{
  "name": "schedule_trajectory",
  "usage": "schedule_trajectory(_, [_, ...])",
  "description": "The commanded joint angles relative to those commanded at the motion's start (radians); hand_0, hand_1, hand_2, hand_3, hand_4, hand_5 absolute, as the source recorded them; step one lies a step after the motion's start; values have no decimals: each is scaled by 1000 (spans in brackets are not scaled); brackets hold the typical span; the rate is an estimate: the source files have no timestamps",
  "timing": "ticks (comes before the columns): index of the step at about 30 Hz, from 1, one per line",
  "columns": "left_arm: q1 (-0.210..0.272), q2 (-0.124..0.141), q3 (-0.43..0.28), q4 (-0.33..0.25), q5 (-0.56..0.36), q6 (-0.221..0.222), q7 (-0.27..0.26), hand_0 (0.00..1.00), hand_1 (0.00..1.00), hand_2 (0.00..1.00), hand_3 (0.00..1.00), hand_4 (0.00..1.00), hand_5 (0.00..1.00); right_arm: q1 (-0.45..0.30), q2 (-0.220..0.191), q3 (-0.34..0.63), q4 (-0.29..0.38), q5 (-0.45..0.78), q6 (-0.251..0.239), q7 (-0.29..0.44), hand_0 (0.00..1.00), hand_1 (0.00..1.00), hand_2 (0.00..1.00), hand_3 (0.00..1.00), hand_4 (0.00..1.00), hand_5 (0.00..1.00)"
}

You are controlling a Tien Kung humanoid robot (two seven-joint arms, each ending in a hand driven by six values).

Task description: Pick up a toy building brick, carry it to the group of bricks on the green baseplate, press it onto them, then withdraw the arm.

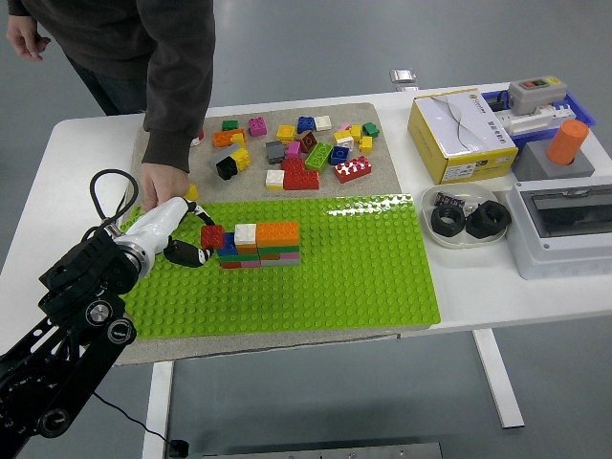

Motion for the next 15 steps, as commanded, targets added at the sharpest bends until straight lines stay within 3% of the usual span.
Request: schedule_trajectory(15, [-7, -14, 6, 39, 2, 10, 0, 934, 919, 877, 434, 689, 2, -1, 2, 0, 0, -10, -1, 3, 736, 676, 732, 846, 632, 998])
